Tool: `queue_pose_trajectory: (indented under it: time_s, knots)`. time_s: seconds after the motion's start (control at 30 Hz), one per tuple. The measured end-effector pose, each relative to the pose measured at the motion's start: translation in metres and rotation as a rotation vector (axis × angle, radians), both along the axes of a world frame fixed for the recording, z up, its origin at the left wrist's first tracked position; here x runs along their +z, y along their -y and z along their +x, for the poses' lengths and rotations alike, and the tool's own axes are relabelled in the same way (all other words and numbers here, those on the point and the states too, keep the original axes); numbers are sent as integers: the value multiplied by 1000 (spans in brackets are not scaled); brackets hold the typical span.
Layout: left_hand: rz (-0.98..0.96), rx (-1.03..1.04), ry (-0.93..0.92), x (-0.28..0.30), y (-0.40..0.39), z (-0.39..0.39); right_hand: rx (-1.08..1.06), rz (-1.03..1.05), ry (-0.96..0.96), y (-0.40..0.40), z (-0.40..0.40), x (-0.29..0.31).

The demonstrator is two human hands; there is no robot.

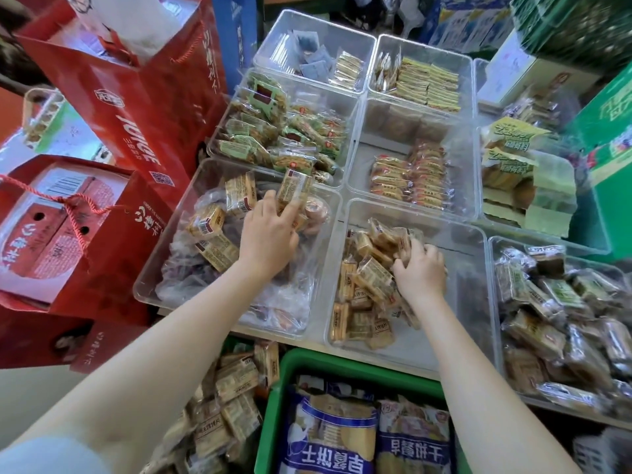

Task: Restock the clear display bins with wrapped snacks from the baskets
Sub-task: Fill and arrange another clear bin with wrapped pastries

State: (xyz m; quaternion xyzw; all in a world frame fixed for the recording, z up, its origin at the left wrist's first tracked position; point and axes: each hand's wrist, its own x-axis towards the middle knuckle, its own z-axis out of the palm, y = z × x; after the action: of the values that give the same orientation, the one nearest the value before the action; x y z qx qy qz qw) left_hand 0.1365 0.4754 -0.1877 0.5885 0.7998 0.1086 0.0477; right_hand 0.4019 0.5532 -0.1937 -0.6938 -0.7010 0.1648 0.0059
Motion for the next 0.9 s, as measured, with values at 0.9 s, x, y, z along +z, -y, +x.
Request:
queue_pose_trajectory:
  time_s: [0.9]
  knots:
    - [7,-319,553,20,69,60,623,112,-213,77,-10,39]
